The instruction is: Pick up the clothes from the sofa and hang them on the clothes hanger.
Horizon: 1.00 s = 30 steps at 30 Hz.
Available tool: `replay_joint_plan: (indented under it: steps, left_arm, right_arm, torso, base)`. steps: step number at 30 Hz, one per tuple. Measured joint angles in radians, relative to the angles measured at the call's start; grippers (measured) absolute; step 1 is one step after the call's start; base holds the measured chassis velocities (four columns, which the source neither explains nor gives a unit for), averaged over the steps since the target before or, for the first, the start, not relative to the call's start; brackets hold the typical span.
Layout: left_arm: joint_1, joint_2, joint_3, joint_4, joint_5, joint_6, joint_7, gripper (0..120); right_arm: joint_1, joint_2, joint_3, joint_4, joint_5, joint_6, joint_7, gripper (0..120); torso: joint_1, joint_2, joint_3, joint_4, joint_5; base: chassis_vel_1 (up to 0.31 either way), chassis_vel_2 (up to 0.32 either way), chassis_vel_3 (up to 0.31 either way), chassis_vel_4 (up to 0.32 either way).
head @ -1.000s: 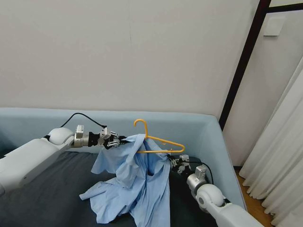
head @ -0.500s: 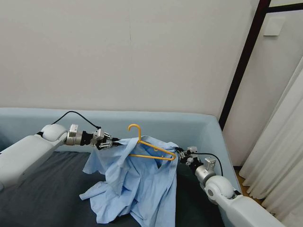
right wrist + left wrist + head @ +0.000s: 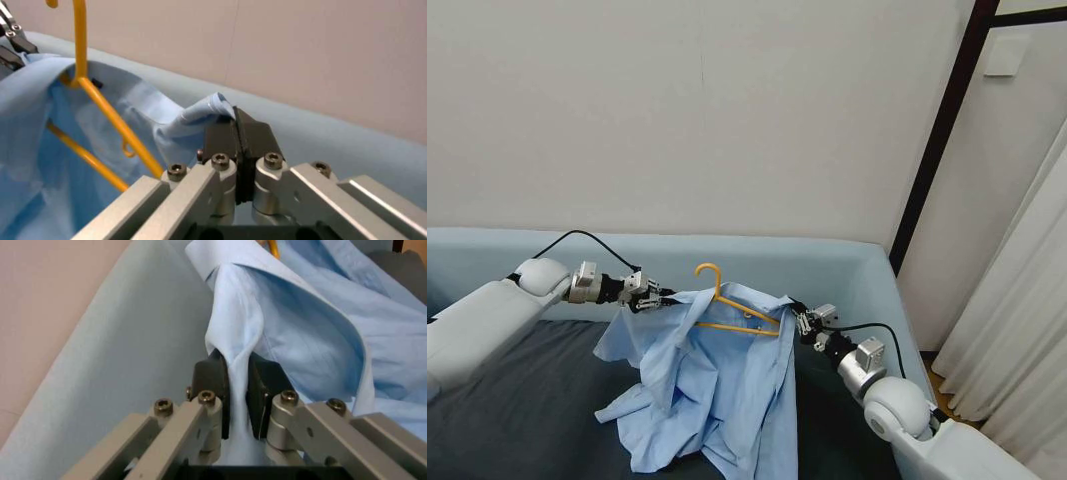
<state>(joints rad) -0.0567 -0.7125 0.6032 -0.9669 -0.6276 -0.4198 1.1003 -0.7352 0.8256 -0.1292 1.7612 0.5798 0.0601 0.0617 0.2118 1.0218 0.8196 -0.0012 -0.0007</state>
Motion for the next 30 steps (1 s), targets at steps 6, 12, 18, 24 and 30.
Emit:
replay_joint_plan:
  steps: [6,12,18,24,30]
  left_arm:
    - [-0.015,0.019,-0.012,-0.059,0.063,-0.002,-0.030,7]
    - [-0.031,0.025,-0.033,-0.126,0.062,-0.007,-0.035,7]
    - [-0.060,0.021,-0.040,-0.152,0.124,-0.014,-0.039,7]
    - [-0.076,-0.008,-0.076,-0.150,0.335,-0.065,-0.050,7]
    - [-0.065,-0.032,-0.129,-0.198,0.521,-0.092,-0.090,7]
  right_arm:
    - [0.008,-0.042,0.007,-0.016,-0.128,0.084,-0.084,0]
    - [-0.014,-0.024,0.032,-0.082,-0.392,0.191,-0.174,0]
    - [-0.037,-0.004,0.037,-0.114,-0.414,0.203,-0.172,0]
    - [-0.021,-0.002,0.036,-0.119,-0.364,0.181,-0.152,0]
    - [-0.016,0.005,0.017,-0.103,-0.343,0.166,-0.142,0]
  torso:
    - [0.000,0.000,0.000,0.0000,0.0001]
    - [0.000,0.000,0.000,-0.0001,0.0002]
    - [0.000,0.000,0.000,0.0002,0.0003]
    - [0.000,0.000,0.000,0.0000,0.0001]
    - [0.000,0.000,0.000,0.0000,0.0001]
  base:
    - [0.000,0.000,0.000,0.000]
    - [0.000,0.000,0.000,0.000]
    - [0.000,0.000,0.000,0.000]
    - [0.000,0.000,0.000,0.000]
    - [0.000,0.000,0.000,0.000]
